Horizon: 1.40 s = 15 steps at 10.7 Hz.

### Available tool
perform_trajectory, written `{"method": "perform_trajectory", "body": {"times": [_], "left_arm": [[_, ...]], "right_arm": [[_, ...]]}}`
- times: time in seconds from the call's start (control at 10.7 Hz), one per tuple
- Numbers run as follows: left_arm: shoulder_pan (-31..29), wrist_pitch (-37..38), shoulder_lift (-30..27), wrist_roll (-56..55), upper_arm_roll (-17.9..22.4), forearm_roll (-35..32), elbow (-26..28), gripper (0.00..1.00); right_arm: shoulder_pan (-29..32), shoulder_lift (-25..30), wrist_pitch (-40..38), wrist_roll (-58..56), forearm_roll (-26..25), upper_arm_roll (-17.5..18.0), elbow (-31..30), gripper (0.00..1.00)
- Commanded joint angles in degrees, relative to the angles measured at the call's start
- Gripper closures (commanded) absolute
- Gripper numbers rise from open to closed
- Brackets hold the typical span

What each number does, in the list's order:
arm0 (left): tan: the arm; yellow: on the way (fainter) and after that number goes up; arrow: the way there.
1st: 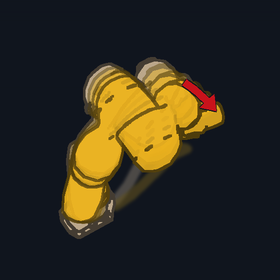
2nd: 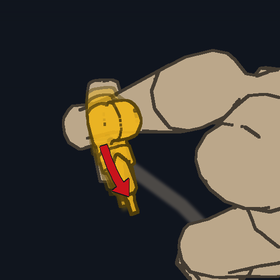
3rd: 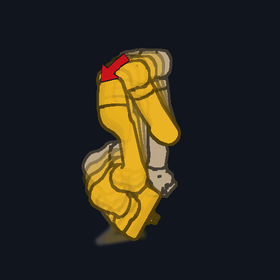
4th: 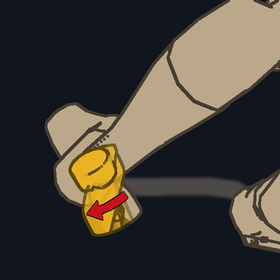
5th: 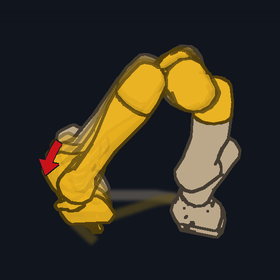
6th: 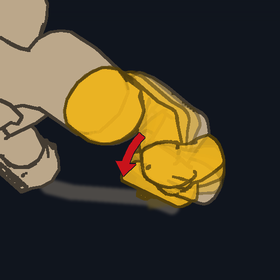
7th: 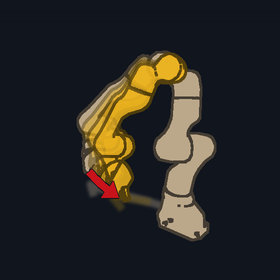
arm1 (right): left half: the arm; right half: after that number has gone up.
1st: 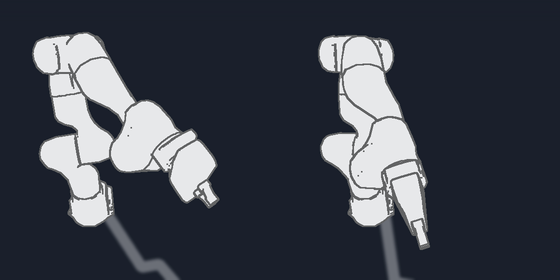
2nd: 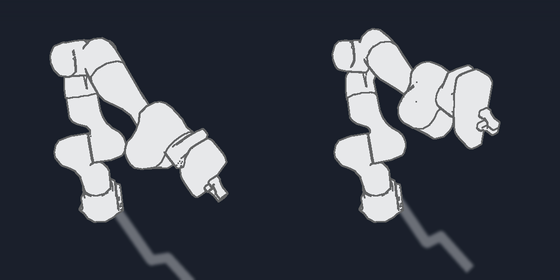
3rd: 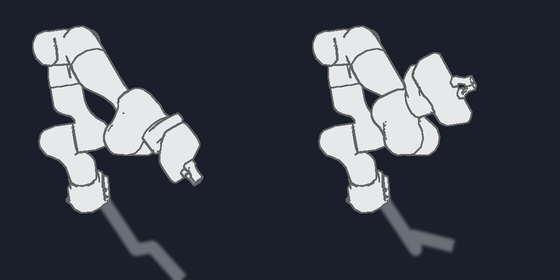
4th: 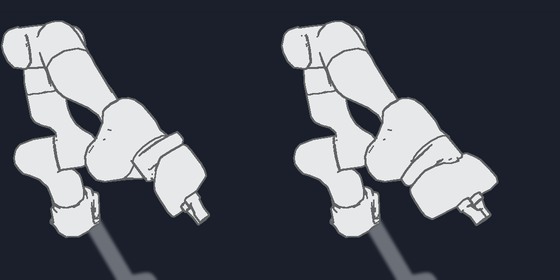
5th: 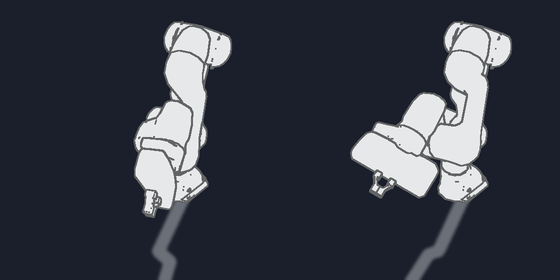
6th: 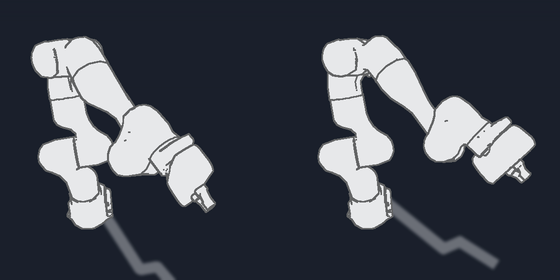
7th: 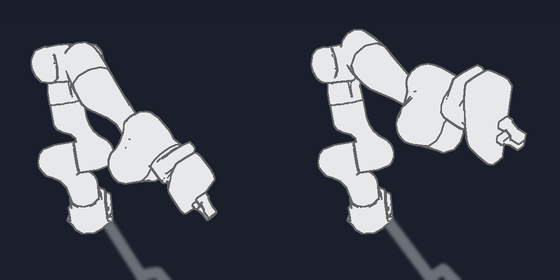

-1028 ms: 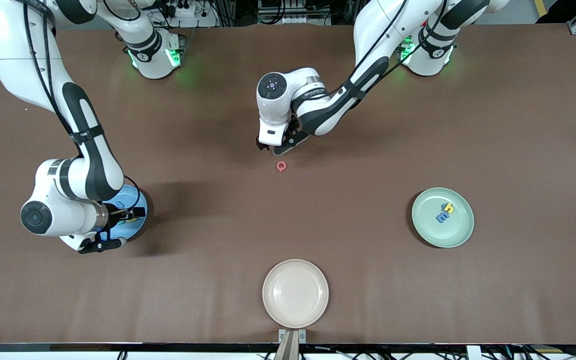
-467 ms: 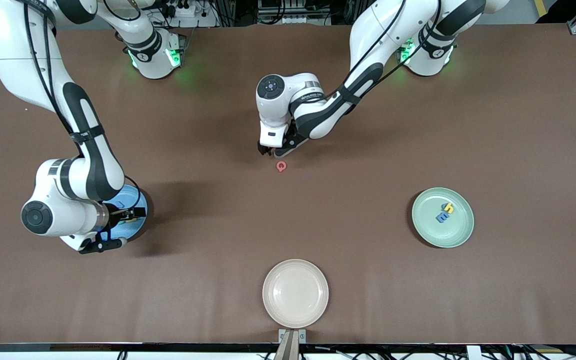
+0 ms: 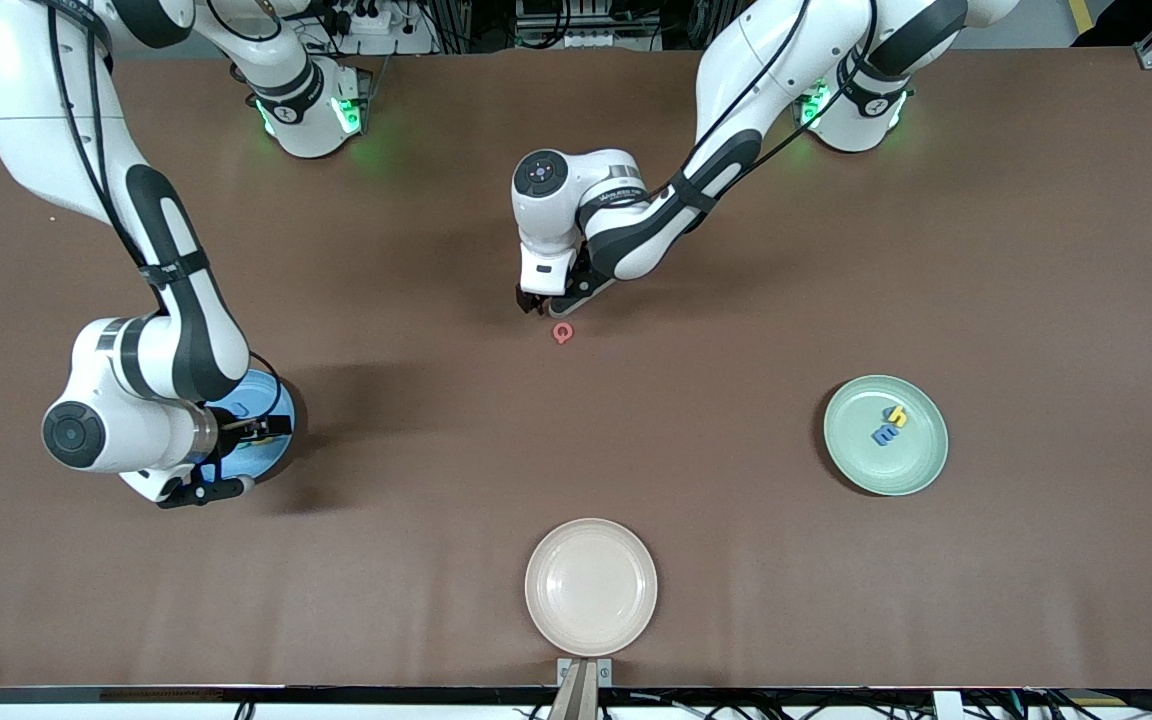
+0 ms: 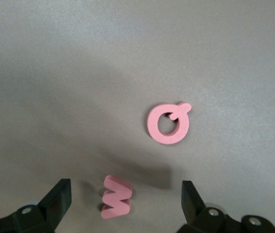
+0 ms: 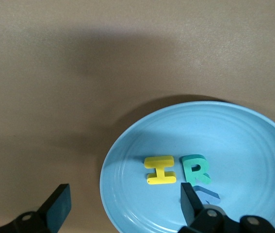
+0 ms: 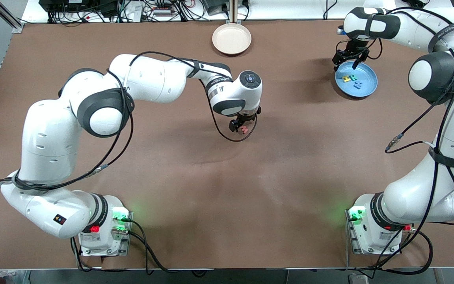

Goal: Sort uppercase to blue plate, lowercase to green plate
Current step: 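Lower the left gripper and close it on the pink w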

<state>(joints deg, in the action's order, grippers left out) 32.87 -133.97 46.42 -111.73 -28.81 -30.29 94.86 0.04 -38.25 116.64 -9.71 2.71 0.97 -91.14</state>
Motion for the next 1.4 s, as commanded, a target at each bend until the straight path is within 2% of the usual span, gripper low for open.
{"method": "perform_trajectory", "body": {"times": [0.0, 0.37, 0.75, 0.93, 1.03, 1.22, 1.31], "left_arm": [[0.35, -1.03, 0.25, -2.09, 0.07, -1.35, -0.21, 0.00], [0.53, -1.11, 0.60, -2.09, 0.07, -1.87, 0.32, 0.03], [0.44, -1.11, 0.78, -1.30, 0.07, -2.05, 0.41, 0.20], [0.44, -1.11, 0.87, -1.21, 0.07, -2.05, 0.41, 0.33], [0.44, -1.11, 0.87, -1.21, 0.07, -2.05, 0.41, 0.46], [0.18, -1.11, 0.87, -1.13, 0.07, -1.96, 0.41, 0.89], [0.00, -1.11, 0.78, -1.12, -0.01, -1.96, 0.24, 1.00]], "right_arm": [[-0.04, 0.54, 0.35, -0.49, -0.60, 0.17, -0.62, 0.00], [-1.01, 0.54, 0.08, 0.21, -0.34, 0.17, -0.62, 0.00], [-2.59, 0.54, -0.27, 3.72, -0.25, 0.17, -0.53, 0.00], [-2.68, 0.54, -0.36, 4.08, -0.16, 0.26, -0.61, 0.00], [-2.76, 0.54, -0.36, 4.17, -0.16, 0.26, -0.62, 0.00], [-2.85, 0.54, -0.36, 4.25, -0.16, 0.26, -0.62, 0.00], [-3.37, 0.54, -0.44, 5.21, -0.16, 0.26, -0.62, 0.00]]}}
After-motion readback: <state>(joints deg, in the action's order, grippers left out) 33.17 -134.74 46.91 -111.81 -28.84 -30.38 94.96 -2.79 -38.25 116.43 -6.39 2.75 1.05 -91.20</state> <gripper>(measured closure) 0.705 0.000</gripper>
